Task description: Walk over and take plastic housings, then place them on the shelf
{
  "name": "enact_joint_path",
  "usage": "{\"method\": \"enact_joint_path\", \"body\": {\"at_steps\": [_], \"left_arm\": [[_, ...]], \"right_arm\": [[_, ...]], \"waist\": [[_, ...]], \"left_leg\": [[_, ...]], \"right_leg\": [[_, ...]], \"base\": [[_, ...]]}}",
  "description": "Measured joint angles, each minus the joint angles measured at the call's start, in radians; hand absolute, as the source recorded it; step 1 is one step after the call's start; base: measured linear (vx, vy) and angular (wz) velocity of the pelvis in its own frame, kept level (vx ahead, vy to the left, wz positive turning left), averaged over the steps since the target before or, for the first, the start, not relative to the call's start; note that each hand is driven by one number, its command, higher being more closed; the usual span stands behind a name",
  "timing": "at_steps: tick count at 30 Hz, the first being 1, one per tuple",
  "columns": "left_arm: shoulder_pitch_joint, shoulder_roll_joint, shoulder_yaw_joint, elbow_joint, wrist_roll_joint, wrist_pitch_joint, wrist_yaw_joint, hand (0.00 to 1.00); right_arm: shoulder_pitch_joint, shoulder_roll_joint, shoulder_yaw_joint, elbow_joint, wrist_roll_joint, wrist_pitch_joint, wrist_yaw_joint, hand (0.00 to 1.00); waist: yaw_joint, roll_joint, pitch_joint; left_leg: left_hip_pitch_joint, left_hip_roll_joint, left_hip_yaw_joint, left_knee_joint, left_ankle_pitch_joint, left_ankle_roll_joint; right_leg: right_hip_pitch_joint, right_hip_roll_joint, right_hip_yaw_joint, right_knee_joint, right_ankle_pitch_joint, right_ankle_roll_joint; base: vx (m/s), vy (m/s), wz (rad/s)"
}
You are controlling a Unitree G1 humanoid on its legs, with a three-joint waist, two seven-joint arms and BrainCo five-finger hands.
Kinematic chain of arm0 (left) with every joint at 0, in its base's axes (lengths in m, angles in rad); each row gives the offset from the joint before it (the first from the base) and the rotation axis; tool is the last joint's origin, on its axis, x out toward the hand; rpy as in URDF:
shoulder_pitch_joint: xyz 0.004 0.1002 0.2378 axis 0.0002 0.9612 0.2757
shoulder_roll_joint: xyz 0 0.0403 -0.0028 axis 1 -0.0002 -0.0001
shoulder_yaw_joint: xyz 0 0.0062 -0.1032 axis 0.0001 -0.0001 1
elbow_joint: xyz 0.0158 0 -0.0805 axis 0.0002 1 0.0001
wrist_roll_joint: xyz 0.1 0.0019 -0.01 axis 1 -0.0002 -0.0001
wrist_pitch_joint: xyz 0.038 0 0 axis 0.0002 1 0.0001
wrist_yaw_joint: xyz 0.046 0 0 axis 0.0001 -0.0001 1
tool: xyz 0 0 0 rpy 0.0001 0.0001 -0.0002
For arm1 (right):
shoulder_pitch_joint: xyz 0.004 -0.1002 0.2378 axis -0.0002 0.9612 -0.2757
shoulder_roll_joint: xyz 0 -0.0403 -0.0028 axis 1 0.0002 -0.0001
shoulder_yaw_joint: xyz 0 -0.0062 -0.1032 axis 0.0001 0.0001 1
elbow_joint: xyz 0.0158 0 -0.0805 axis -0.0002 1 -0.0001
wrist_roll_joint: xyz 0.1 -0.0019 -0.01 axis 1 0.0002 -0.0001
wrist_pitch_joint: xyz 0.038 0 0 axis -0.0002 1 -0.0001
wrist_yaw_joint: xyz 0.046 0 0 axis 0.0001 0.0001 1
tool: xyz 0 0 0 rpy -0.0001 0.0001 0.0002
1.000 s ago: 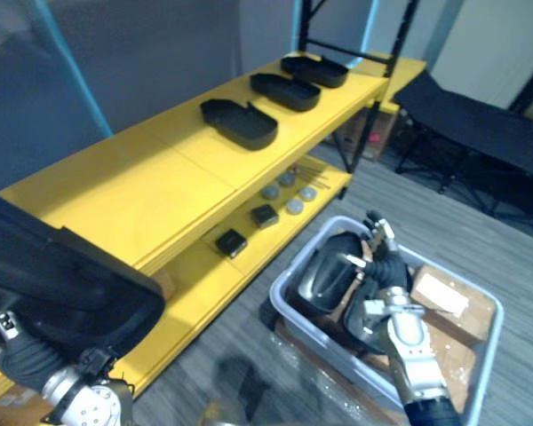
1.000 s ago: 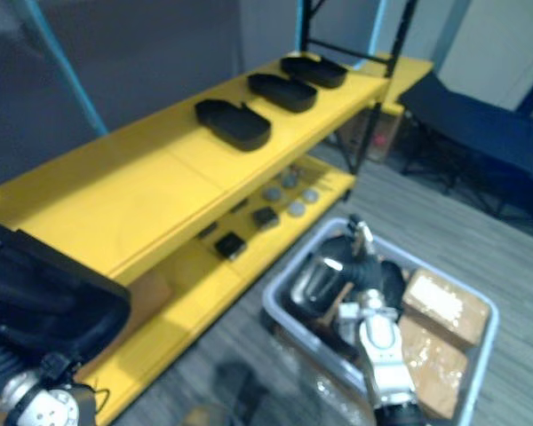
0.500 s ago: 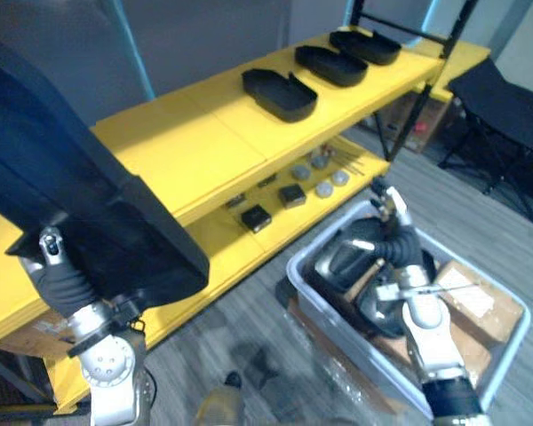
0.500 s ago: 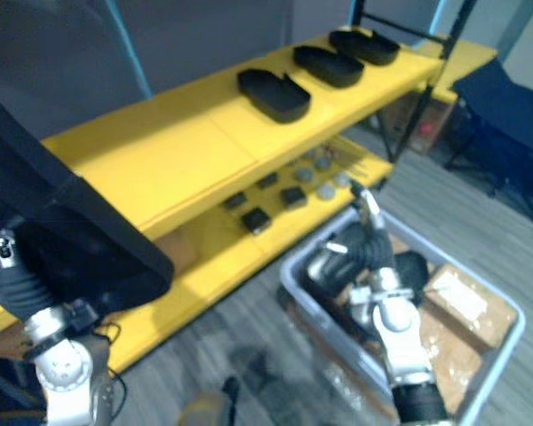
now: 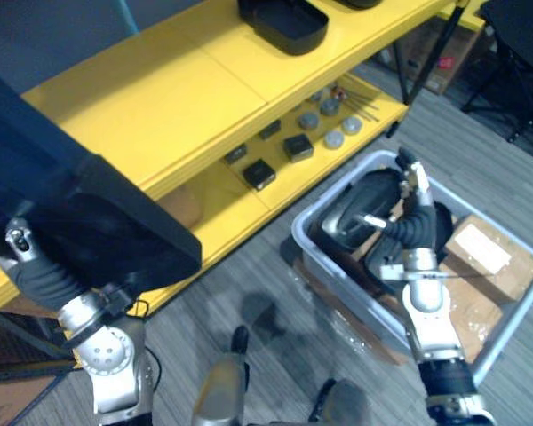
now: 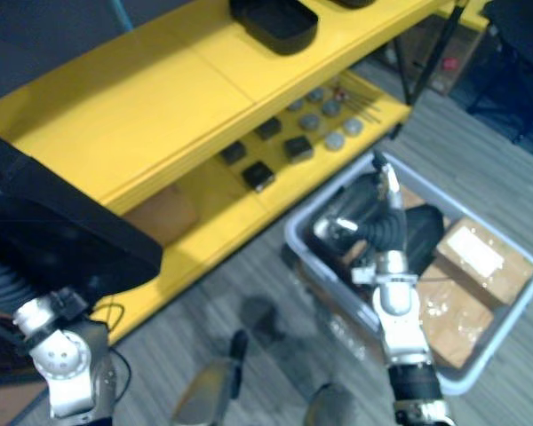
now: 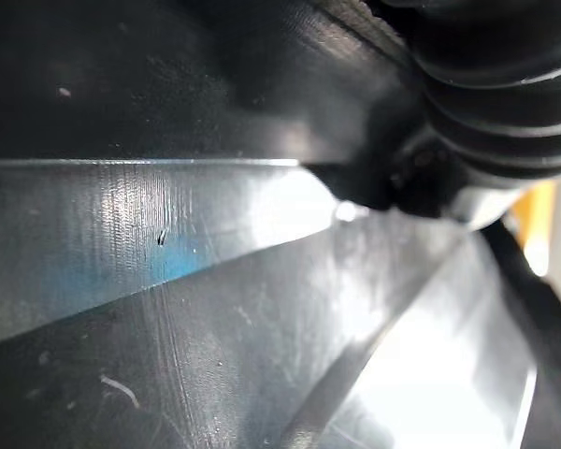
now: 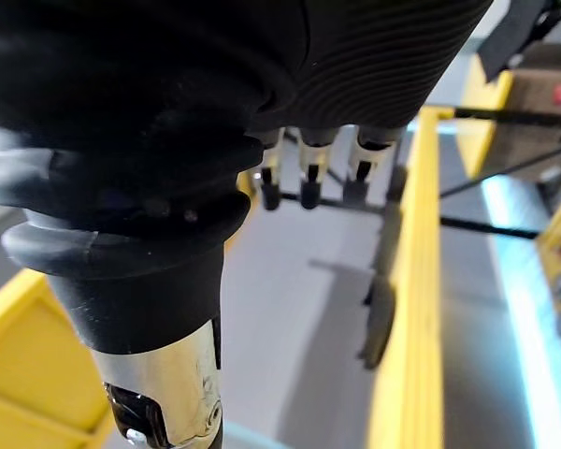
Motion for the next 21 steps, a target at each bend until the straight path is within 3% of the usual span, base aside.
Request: {"method": "enact_joint_path", "body": {"at_steps": [3, 5, 6, 7, 8, 9, 10, 11, 12, 14, 17, 18, 19, 20, 21], "left_arm": [[0.03, 0.0, 0.037, -0.008, 0.003, -0.002, -0.017, 1.0], [0.03, 0.003, 0.059, -0.031, 0.005, -0.001, -0.026, 1.0], [0.027, 0.002, 0.065, -0.033, 0.004, -0.002, -0.033, 1.0], [0.026, 0.001, 0.063, -0.033, 0.005, -0.001, -0.037, 1.0], [0.032, 0.006, 0.063, -0.043, 0.01, 0.0, -0.047, 1.0], [0.031, 0.011, 0.063, -0.065, 0.018, 0.003, -0.058, 1.0], [0.029, 0.013, 0.062, -0.079, 0.03, 0.005, -0.059, 1.0], [0.024, 0.031, 0.052, -0.097, 0.044, 0.006, -0.059, 1.0], [0.007, 0.053, 0.034, -0.096, 0.045, 0.009, -0.058, 1.0], [-0.024, 0.068, 0.033, -0.089, 0.044, 0.022, -0.056, 1.0], [-0.052, 0.081, 0.031, -0.035, 0.044, 0.062, -0.05, 1.0], [-0.046, 0.081, 0.031, -0.03, 0.042, 0.076, -0.052, 1.0], [-0.044, 0.083, 0.032, -0.025, 0.033, 0.083, -0.056, 1.0], [-0.044, 0.079, 0.032, -0.023, 0.034, 0.084, -0.056, 1.0], [-0.032, 0.064, 0.027, -0.019, 0.031, 0.085, -0.056, 1.0]], "right_arm": [[0.004, -0.002, -0.004, -0.007, 0.005, -0.003, 0.024, 0.0], [0.004, 0.001, -0.004, -0.007, 0.011, -0.003, 0.033, 0.0], [0.0, -0.004, -0.003, -0.008, 0.012, -0.003, 0.039, 0.0], [-0.001, -0.005, 0.0, -0.008, 0.012, -0.003, 0.04, 0.0], [-0.006, -0.005, 0.011, -0.008, 0.011, -0.003, 0.042, 0.0], [-0.008, -0.006, 0.015, -0.008, 0.01, -0.003, 0.045, 0.0], [-0.011, -0.006, 0.013, -0.007, 0.011, -0.003, 0.046, 0.0], [-0.014, -0.009, 0.012, -0.008, 0.013, -0.008, 0.054, 0.0], [-0.022, -0.018, 0.012, -0.008, 0.013, -0.017, 0.064, 0.0], [-0.057, -0.038, 0.009, -0.015, 0.016, -0.018, 0.076, 0.0], [-0.067, -0.074, -0.019, -0.074, 0.033, -0.019, 0.091, 0.0], [-0.067, -0.079, -0.032, -0.081, 0.054, -0.019, 0.098, 0.0], [-0.068, -0.088, -0.052, -0.081, 0.087, -0.017, 0.112, 0.0], [-0.069, -0.092, -0.064, -0.08, 0.098, -0.015, 0.116, 0.0], [-0.078, -0.101, -0.079, -0.078, 0.119, -0.009, 0.127, 0.0]], "waist": [[0.021, -0.003, -0.01], [0.027, -0.024, -0.015], [0.028, -0.027, -0.018], [0.028, -0.027, -0.018], [0.032, -0.028, -0.021], [0.03, -0.031, -0.027], [0.026, -0.032, -0.031], [0.018, -0.03, -0.047], [0.019, -0.025, -0.072], [0.019, -0.021, -0.083], [0.008, -0.029, -0.101], [0.003, -0.044, -0.113], [-0.001, -0.071, -0.131], [-0.001, -0.081, -0.14], [0.013, -0.053, -0.15]], "left_leg": [[0.015, -0.012, -0.003, 0.005, -0.022, 0.014], [0.008, -0.017, 0.046, 0.04, -0.058, 0.053], [0.011, -0.02, 0.053, 0.07, -0.083, 0.037], [0.014, -0.024, 0.049, 0.088, -0.096, 0.043], [0.038, -0.021, 0.047, 0.099, -0.111, 0.044], [0.071, -0.016, 0.028, 0.094, -0.123, 0.054], [0.087, -0.006, 0.017, 0.086, -0.127, 0.06], [0.11, 0.008, -0.005, 0.074, -0.14, 0.075], [0.118, 0.032, -0.024, 0.068, -0.157, 0.082], [0.141, 0.065, -0.033, 0.055, -0.172, 0.076], [0.173, 0.075, -0.056, 0.066, -0.199, 0.054], [0.179, 0.07, -0.061, 0.066, -0.204, 0.045], [0.183, 0.056, -0.057, 0.066, -0.217, 0.026], [0.184, 0.051, -0.056, 0.067, -0.229, 0.014], [0.18, 0.075, -0.052, 0.077, -0.241, -0.003]], "right_leg": [[0.054, -0.008, -0.03, -0.047, -0.004, 0.011], [0.092, -0.018, -0.056, -0.069, 0.013, 0.029], [0.079, -0.036, -0.031, 0.018, 0.036, 0.021], [0.056, -0.049, -0.007, 0.083, 0.056, -0.013], [0.012, -0.06, 0.05, 0.185, 0.119, -0.086], [-0.015, -0.059, 0.099, 0.259, 0.218, -0.104], [-0.036, -0.058, 0.123, 0.3, 0.275, -0.115], [-0.068, -0.041, 0.16, 0.348, 0.272, -0.121], [-0.106, 0.013, 0.202, 0.317, 0.167, -0.109], [-0.144, 0.094, 0.233, 0.17, 0.125, -0.107], [-0.157, 0.16, 0.267, -0.115, 0.166, -0.073], [-0.15, 0.168, 0.268, -0.156, 0.2, -0.074], [-0.118, 0.174, 0.265, -0.214, 0.317, -0.076], [-0.099, 0.171, 0.244, -0.232, 0.303, -0.066], [-0.078, 0.192, 0.241, -0.274, 0.295, -0.053]], "base": [[0.07, 0.046, 0.22], [0.14, 0.07, 0.31], [0.13, 0.046, 0.28], [0.14, 0.093, 0.21], [0.17, 0.145, 0.18], [0.21, 0.131, 0.17], [0.28, 0.067, 0.31], [0.34, 0.046, 0.31], [0.28, 0.031, 0.27], [0.27, 0.004, 0.14], [0.25, -0.085, 0.36], [0.24, -0.145, 0.7], [0.24, -0.208, 0.6], [0.24, -0.229, 0.37], [0.26, -0.237, 0.19]]}}
